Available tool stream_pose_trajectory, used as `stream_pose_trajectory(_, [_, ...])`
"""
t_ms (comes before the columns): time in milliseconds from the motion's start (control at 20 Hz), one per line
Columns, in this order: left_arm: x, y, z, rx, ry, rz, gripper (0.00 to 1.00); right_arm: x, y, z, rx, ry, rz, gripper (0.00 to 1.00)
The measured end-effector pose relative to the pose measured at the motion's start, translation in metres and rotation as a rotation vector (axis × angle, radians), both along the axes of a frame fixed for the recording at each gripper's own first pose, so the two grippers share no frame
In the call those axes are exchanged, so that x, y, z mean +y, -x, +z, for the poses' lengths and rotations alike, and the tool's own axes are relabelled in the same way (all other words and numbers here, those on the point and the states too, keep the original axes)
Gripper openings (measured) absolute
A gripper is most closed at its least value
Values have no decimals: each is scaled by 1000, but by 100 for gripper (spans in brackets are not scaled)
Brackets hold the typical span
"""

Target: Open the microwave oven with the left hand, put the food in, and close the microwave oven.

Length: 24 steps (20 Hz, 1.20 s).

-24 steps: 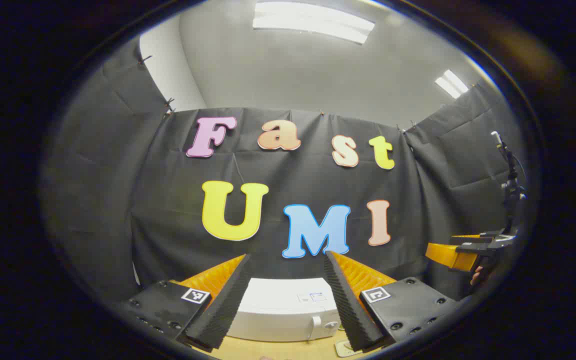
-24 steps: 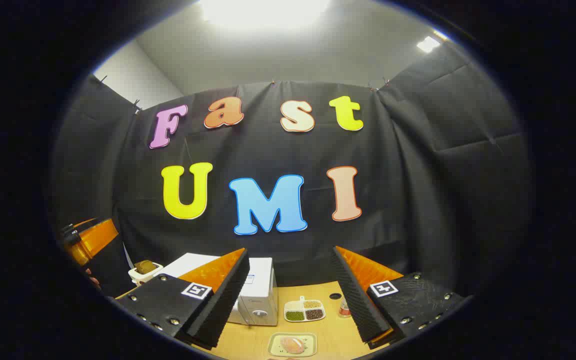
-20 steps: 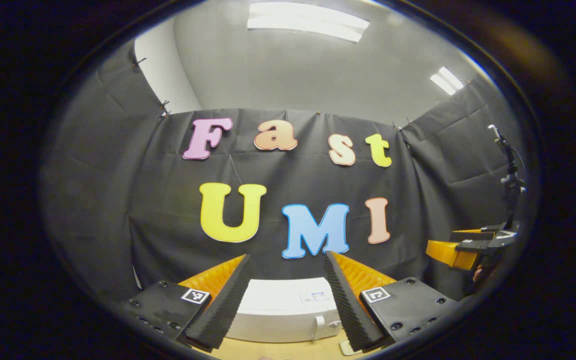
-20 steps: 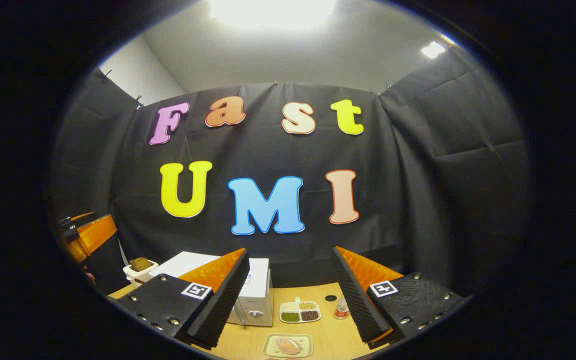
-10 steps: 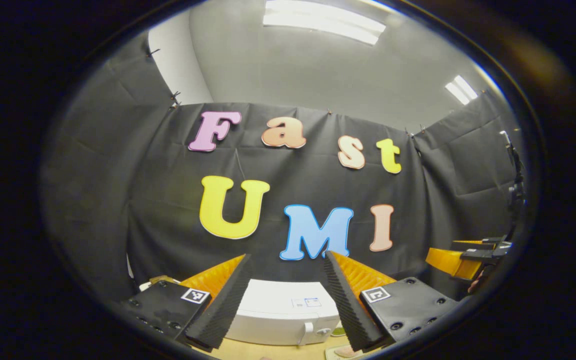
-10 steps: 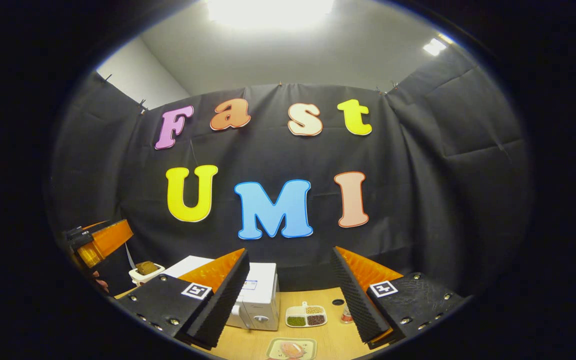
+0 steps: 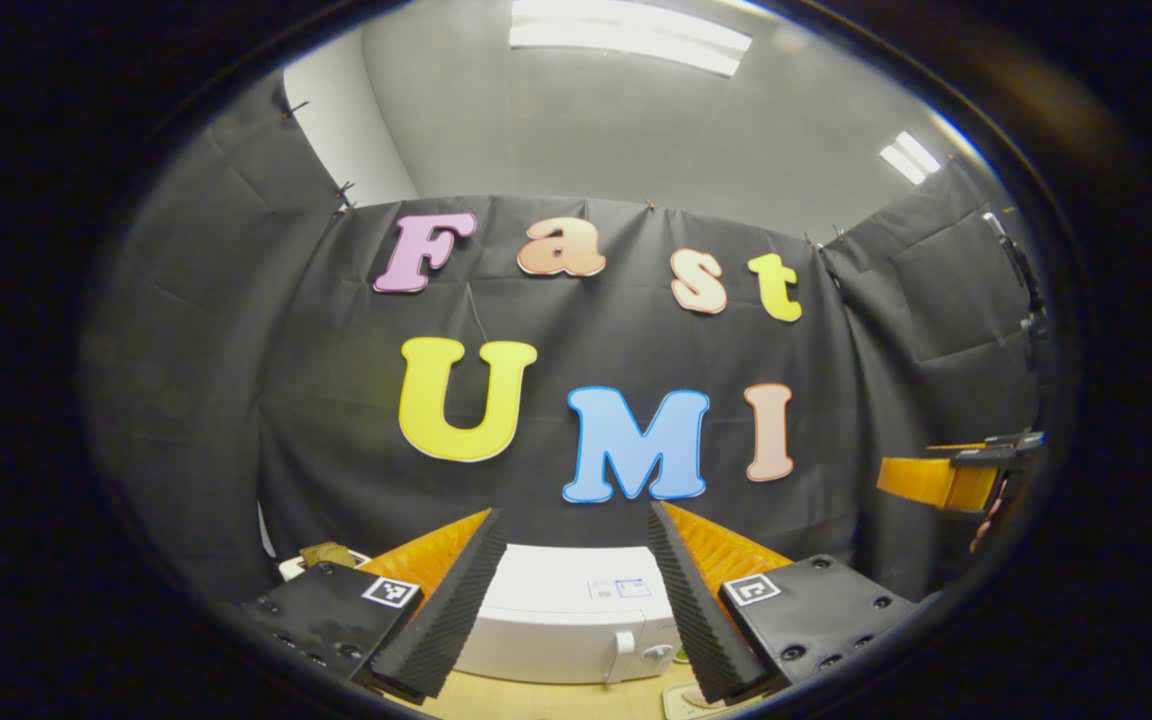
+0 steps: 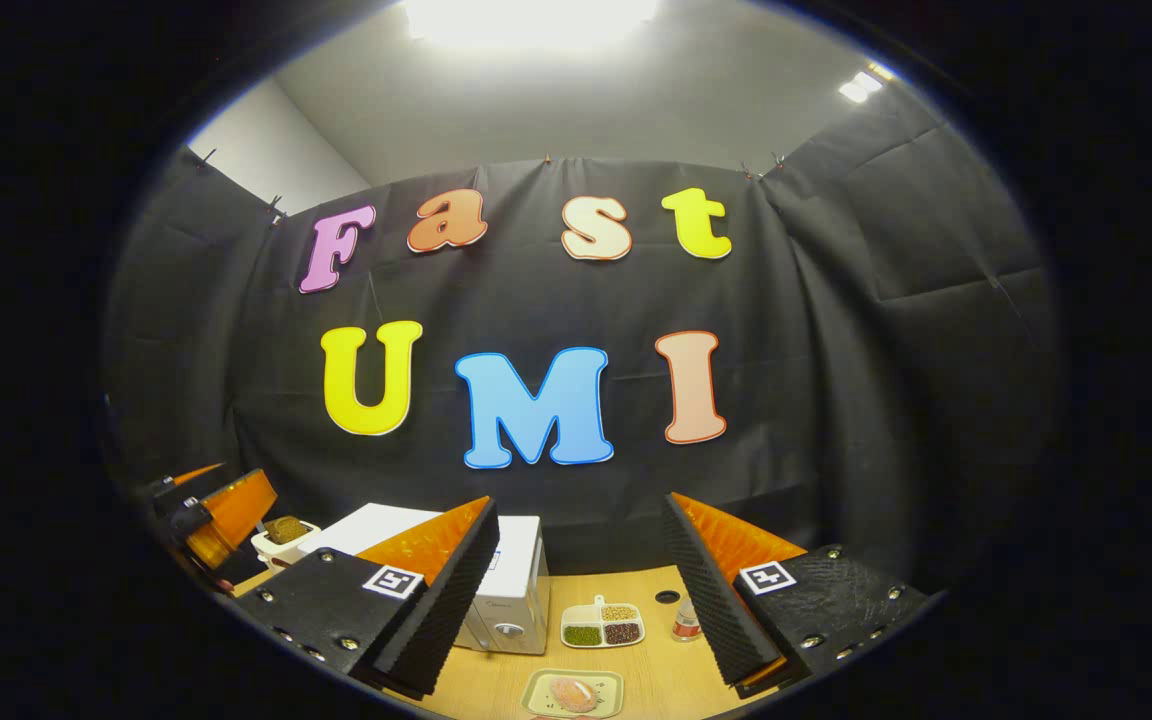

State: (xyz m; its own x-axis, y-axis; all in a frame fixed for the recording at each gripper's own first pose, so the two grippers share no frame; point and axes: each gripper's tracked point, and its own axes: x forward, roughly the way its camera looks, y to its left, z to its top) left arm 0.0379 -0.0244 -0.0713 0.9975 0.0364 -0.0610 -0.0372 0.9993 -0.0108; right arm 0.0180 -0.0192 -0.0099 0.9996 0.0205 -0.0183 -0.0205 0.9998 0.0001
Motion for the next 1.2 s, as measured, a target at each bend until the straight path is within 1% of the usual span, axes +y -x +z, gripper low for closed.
stream_pose_trajectory(50, [-7,-2,-20,22,-1,-16,99,-3,0,-3,8,2,-1,99])
stream_pose_trajectory(200, [-28,-10,-79,75,-31,-60,95,-13,-1,-21,51,8,-13,99])
stream_pose_trajectory(250, [-34,-12,-101,107,-39,-69,91,-15,-1,-25,66,10,-12,99])
stream_pose_trajectory(300, [-43,-14,-126,137,-39,-80,91,-18,-1,-28,74,14,-12,99])
stream_pose_trajectory(350, [-50,-18,-149,170,-41,-88,99,-22,-2,-31,80,22,-14,99])
stream_pose_trajectory(400, [-58,-21,-172,208,-42,-101,95,-25,-3,-33,85,31,-14,99])
stream_pose_trajectory(600, [-73,-35,-238,297,-61,-115,95,-39,-4,-47,121,66,-29,99])
stream_pose_trajectory(650, [-73,-40,-253,316,-67,-108,98,-44,-4,-51,136,79,-37,99])
stream_pose_trajectory(750, [-77,-54,-279,346,-60,-102,93,-52,-1,-58,155,100,-44,99])
stream_pose_trajectory(800, [-79,-62,-289,360,-53,-101,98,-57,0,-61,164,110,-49,99])
stream_pose_trajectory(850, [-79,-68,-297,373,-47,-97,98,-62,0,-63,174,117,-54,99])
stream_pose_trajectory(900, [-79,-74,-306,386,-27,-94,95,-65,1,-64,178,116,-56,99])
stream_pose_trajectory(1000, [-80,-80,-324,414,-1,-82,95,-70,0,-64,179,107,-64,99])
stream_pose_trajectory(1150, [-76,-92,-350,457,-17,-72,95,-73,-4,-65,186,103,-70,99])
stream_pose_trajectory(1200, [-73,-95,-358,469,-15,-67,98,-76,-6,-68,195,110,-80,99])
